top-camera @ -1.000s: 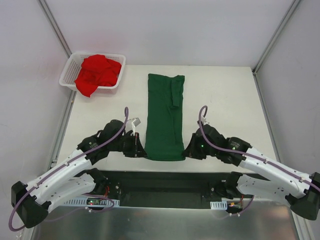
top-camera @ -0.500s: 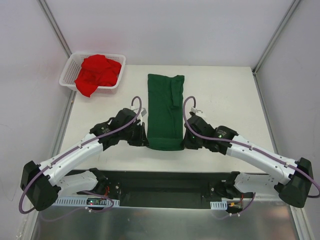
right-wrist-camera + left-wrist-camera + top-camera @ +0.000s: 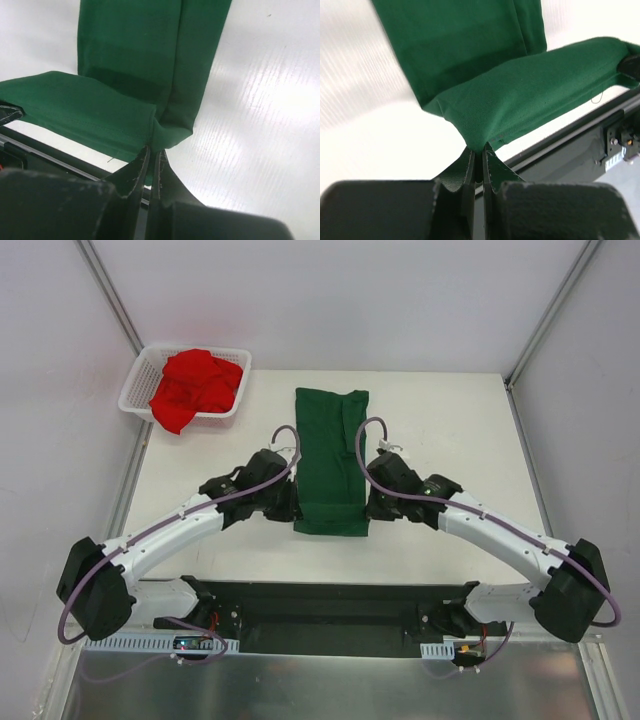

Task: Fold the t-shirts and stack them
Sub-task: Fold the folded rectangular tshirt in 1/3 of the way

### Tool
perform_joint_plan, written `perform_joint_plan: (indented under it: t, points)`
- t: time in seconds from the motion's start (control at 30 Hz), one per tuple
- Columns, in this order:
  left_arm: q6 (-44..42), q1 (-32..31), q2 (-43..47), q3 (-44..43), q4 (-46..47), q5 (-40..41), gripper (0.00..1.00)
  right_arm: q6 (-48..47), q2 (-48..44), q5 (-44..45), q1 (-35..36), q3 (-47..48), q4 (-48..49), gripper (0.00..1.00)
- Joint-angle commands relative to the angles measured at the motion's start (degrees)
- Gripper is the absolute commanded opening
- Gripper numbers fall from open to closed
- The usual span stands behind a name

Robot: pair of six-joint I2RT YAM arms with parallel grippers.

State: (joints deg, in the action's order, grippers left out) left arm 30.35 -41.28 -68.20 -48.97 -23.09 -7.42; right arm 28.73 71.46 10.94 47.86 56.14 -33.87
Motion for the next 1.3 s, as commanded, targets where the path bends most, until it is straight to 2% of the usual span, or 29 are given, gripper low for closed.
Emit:
perform_joint_plan:
  t: [0.0,0.5,0.83,1.27]
  points:
    - [-3.19,1.02,-2.89,-3.84,-0.2,4.7,0.0,-4.56,1.92,2.07,-2.59,3.01,-1.03,0.01]
    - [-6.79,9.89,-9.48,-8.16,4.63,2.41,0.0,-11.15,12.03,-3.29,-10.15,8.98,5.04,0.01]
    - [-7.94,10.25,-17.66,-9.92,8.32,-0.14,0.0,-11.68,17.48,-4.87,-11.29,10.57,6.88,0.01]
    - [-9.34,10.6,-24.69,-13.25,11.05,1.0,0.0,-14.32,23.28,-5.49,-14.37,14.26,8.82,0.01]
